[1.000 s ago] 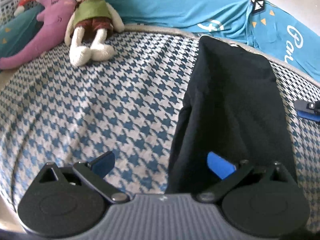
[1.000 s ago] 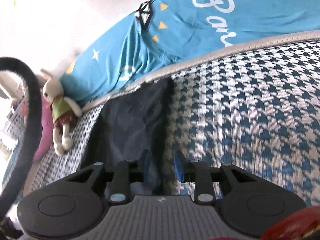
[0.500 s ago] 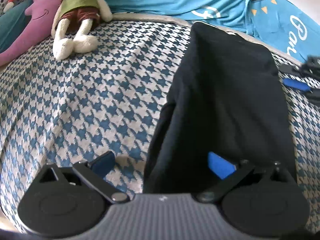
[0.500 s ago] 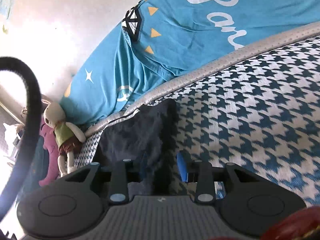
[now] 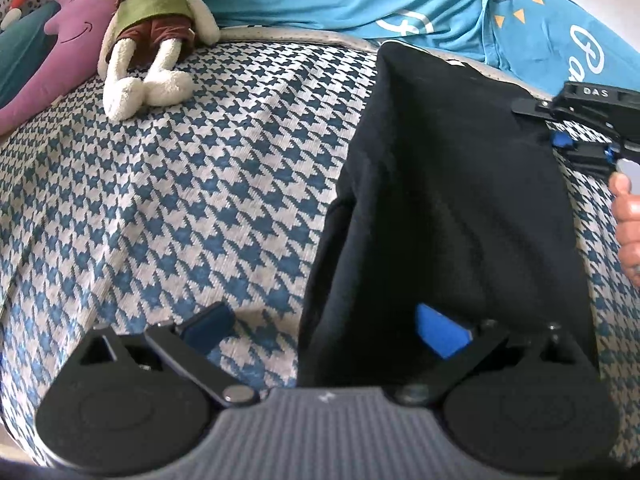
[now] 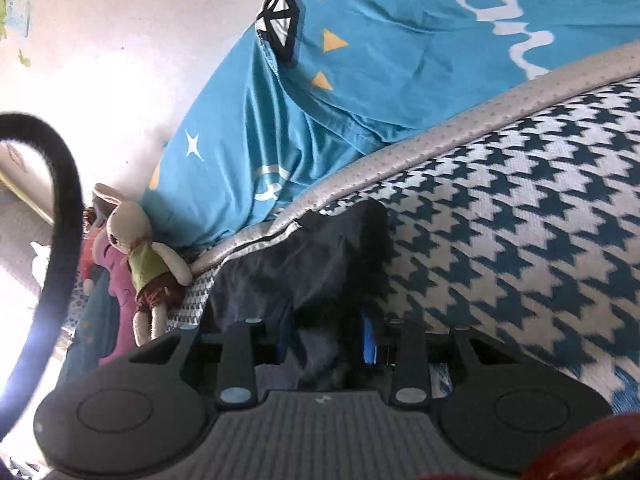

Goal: Fold clothes

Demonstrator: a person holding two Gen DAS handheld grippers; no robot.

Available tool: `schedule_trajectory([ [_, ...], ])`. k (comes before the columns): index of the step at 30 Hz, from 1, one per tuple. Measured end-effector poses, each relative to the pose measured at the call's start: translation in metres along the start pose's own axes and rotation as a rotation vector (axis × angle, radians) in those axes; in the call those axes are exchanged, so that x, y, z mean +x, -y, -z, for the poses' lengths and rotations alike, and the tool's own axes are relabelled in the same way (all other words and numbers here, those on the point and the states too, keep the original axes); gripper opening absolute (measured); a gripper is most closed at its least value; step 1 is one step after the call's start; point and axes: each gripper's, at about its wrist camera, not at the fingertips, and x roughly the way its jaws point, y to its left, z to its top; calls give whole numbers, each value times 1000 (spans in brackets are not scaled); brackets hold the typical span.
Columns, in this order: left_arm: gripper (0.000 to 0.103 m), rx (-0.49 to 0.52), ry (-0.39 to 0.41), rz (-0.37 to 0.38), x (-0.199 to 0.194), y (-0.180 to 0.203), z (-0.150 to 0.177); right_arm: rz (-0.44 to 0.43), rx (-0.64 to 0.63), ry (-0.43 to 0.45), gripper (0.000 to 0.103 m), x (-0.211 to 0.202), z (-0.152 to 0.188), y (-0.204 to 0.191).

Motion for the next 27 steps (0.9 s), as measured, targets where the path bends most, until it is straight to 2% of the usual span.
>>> schedule_trajectory([
  [8,103,3,-4,3,1,2,-1,-34,-56,-7,34,19,-4,-10],
  [9,103,5,-4,2,1,2,-1,-37,-59,-7,29,21,-4,-10],
  [10,103,7,-4,2,2,2,-1,-32,-64,-6,20,23,-3,-11],
  [13,103,7,-5,-1,2,3,-2,-22,-79,2,14,25,-1,-12],
  [20,103,11,-11,9,4,7,-5,67,-139,73,9,5,-1,-29],
  [24,103,17,-12,20,4,13,-7,167,-186,132,8,-15,-2,-39],
  [27,103,21,-11,39,3,17,-7,247,-171,204,8,-41,-7,-35],
])
